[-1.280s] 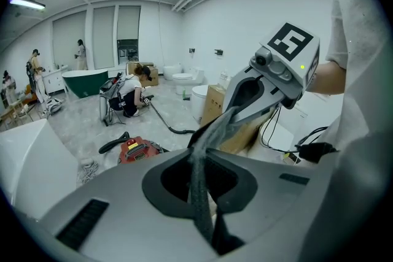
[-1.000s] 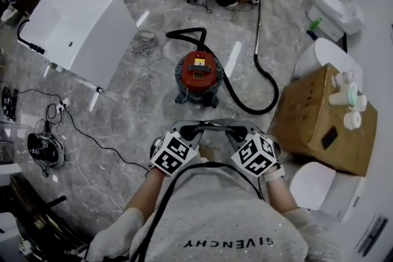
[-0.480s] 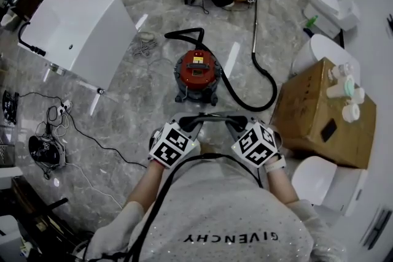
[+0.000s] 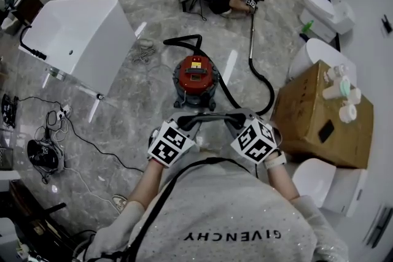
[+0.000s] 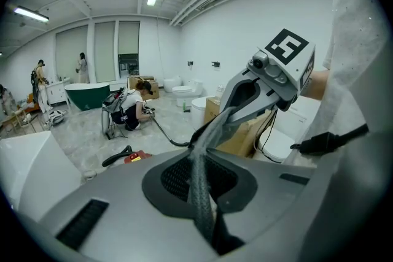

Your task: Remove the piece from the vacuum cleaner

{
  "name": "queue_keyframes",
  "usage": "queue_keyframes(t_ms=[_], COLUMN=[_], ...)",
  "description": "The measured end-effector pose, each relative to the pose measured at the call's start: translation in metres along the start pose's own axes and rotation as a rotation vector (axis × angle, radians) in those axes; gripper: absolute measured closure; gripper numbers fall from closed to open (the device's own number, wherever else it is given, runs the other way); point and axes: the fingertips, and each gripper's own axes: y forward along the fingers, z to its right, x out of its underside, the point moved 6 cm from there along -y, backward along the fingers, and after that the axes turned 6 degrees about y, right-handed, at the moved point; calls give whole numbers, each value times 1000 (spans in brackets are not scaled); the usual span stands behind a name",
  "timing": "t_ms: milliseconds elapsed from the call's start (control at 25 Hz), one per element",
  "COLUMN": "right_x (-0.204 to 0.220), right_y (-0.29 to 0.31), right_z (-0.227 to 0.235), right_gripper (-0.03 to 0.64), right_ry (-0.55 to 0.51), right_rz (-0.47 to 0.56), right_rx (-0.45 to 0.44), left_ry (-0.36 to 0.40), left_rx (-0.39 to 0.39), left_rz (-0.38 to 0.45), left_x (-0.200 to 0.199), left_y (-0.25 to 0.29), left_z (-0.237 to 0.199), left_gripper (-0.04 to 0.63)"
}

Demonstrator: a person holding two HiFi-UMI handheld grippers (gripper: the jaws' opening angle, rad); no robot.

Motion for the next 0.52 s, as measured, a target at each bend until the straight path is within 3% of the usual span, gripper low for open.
queue_keyframes(t_ms=[520], right_x=[-6], right_y=[-6], right_z=[-7], right_gripper=[589], right_ry=[-10], right_rz=[19], right_rx=[4], left_ry=[11], left_rx=[-3], left_rz=[9], left_x=[-2], left_y=[-9], left_z=[-2], left_gripper=[566])
